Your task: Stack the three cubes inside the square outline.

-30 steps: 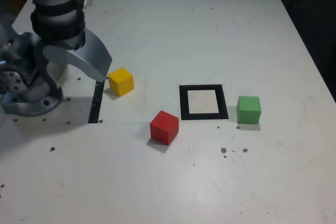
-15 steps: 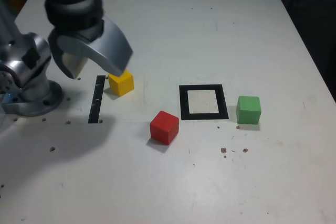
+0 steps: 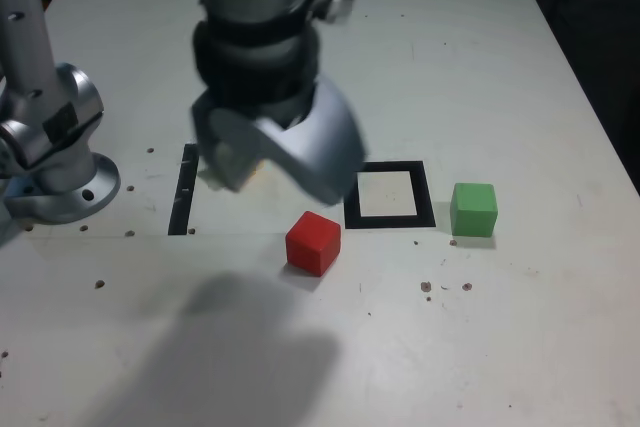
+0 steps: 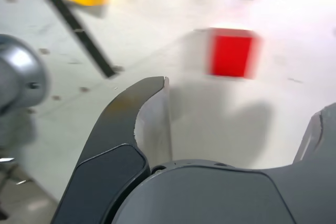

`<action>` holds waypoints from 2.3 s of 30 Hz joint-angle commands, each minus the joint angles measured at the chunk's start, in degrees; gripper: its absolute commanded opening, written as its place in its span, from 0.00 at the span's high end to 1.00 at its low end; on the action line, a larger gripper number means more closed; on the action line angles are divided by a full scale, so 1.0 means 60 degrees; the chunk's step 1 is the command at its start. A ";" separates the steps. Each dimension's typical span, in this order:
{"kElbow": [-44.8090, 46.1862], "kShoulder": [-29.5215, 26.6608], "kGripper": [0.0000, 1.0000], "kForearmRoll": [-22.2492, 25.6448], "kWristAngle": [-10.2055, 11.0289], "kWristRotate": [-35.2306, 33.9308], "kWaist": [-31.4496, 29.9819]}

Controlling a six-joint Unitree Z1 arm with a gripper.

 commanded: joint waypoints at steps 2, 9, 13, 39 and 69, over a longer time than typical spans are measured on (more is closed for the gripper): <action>0.0024 0.0520 0.08 -0.0257 -0.0010 0.0157 -0.0015; 0.0448 0.1253 0.09 -0.0580 -0.0104 0.0226 0.0086; 0.0922 0.1389 0.12 -0.0949 -0.0084 0.0320 0.0197; 0.1892 0.2113 0.43 -0.2713 -0.0350 0.0894 0.0605; 0.0347 0.1844 0.90 -0.1495 -0.0034 0.0988 0.0901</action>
